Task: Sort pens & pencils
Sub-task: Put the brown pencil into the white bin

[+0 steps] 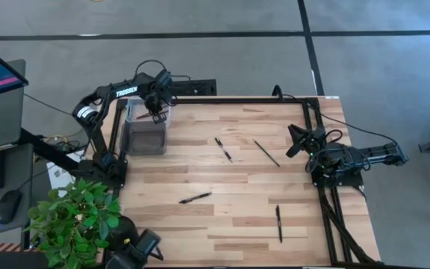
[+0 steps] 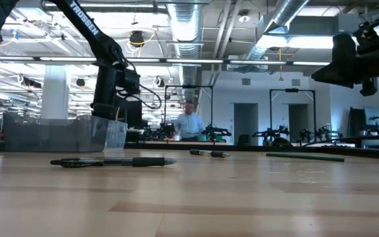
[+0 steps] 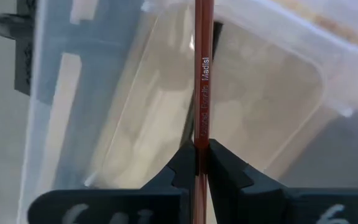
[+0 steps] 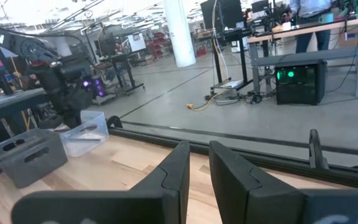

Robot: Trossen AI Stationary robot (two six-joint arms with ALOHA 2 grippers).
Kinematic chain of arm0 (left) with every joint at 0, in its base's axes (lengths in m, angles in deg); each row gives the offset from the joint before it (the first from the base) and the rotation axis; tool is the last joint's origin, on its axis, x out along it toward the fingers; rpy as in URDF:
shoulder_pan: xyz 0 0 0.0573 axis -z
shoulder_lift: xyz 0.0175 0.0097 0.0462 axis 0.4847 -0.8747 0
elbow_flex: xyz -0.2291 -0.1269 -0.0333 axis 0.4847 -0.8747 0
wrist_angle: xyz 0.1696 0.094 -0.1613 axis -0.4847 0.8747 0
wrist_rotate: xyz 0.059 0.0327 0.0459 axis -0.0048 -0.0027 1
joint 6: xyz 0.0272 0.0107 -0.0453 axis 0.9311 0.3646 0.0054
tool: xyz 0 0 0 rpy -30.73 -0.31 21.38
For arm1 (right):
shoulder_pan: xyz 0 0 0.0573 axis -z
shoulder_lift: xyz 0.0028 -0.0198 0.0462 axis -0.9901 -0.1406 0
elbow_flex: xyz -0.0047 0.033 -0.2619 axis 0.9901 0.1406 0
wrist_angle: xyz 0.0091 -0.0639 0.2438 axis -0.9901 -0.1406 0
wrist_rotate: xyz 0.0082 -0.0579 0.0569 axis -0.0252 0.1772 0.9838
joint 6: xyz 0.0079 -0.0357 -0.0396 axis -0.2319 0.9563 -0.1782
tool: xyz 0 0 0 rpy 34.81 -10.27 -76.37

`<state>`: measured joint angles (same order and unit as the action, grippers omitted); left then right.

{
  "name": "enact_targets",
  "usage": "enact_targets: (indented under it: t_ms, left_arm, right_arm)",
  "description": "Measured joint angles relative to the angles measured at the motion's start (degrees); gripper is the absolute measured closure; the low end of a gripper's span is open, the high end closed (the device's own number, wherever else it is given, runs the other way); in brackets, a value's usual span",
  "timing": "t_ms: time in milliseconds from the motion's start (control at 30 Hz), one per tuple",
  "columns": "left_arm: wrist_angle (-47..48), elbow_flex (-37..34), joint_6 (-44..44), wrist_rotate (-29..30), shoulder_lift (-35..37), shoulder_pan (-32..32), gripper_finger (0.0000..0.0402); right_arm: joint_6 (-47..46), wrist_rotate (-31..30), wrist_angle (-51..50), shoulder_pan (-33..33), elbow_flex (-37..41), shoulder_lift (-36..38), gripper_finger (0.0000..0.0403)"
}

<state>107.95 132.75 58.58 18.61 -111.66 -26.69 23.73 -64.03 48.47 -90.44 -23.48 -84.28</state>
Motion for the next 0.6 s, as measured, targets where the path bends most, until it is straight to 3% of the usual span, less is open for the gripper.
enact_targets:
  t_ms: [233,600]
  left_arm:
    - [-0.3,0.0,-0.5,-0.8,-4.0,0.0,0.0389]
    - [-0.8,0.2,-2.4,0.3,-4.3,0.1,0.0388]
  right_arm:
    - [0.0,0.0,0.0,0.0,0.0,0.0,0.0321]
    - [0.0,0.0,0.0,0.0,0.0,0.0,0.0321]
